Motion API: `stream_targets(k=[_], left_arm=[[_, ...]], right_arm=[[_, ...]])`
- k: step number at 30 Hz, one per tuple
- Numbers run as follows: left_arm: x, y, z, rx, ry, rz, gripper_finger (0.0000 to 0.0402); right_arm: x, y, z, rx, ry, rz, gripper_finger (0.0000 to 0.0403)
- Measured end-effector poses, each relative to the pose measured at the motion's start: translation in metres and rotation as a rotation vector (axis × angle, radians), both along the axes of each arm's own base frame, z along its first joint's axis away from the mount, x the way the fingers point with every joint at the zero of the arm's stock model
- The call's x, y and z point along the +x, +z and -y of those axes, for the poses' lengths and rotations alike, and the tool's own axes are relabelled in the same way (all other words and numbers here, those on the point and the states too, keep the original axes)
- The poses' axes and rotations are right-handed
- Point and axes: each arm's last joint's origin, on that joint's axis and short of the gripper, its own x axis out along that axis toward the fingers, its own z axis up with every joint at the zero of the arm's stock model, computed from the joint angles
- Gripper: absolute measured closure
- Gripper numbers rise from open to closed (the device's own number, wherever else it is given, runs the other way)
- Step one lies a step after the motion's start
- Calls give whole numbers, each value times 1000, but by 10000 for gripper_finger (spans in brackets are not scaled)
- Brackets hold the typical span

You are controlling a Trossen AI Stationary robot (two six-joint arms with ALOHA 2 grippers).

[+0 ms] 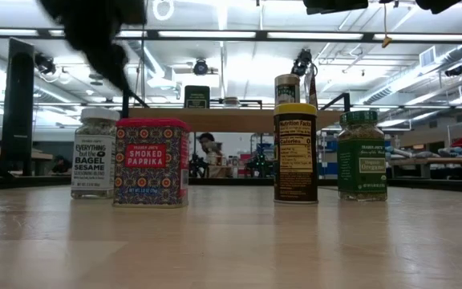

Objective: Shelf spices
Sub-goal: Remove the black seasoning can from the shelf

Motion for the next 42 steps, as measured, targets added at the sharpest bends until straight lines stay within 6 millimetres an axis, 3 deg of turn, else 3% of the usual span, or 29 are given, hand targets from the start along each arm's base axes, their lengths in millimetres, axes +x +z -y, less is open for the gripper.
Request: stream_targets(k=[6,12,23,30,42], left_arm=[[7,56,-16,297,74,129,120],[11,81,-55,439,86,134,112],[10,82,-125,449,105,130,78],[16,63,-164,346,111,92,75],[33,38,-201,322,114,84,79]], right_arm=[[0,0,0,0,0,1,258],[0,0,-1,-1,6,1,257],[0,0,-3,-11,24,6,258],[0,8,-6,-9,31,18,260],[0,12,-10,-19,49,14,261]])
